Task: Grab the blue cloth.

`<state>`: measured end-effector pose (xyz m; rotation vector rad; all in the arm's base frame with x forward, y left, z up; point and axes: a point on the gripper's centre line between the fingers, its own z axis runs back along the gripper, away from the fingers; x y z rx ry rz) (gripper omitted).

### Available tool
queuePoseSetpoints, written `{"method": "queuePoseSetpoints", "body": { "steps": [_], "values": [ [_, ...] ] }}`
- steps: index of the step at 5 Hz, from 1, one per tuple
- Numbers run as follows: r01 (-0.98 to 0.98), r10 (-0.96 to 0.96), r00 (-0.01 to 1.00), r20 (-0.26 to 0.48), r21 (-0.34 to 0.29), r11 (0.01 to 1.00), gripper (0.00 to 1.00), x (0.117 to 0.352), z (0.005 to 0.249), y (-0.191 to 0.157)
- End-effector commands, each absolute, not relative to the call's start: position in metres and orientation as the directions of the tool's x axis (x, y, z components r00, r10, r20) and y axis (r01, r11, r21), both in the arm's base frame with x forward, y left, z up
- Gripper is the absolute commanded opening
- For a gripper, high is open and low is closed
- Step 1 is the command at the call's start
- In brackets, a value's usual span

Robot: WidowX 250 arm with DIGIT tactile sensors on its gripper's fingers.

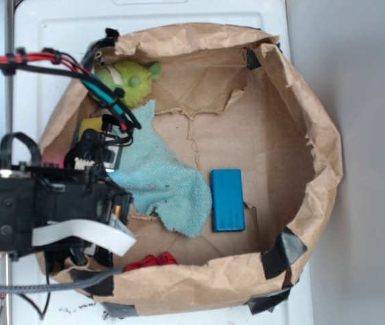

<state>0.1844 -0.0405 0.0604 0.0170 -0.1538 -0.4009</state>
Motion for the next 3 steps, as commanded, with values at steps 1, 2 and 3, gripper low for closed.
{"method": "queuePoseSetpoints", "body": {
  "steps": [1,2,3],
  "values": [
    [0.390,-0.398,0.890,0.222,0.080,0.917,1.00,0.240,0.048,-0.028],
    [0.405,-0.419,0.880,0.223,0.107,0.908,1.00,0.253,0.039,-0.021],
    [0.441,-0.449,0.859,0.246,0.090,0.893,1.00,0.254,0.038,-0.018]
  ]
}}
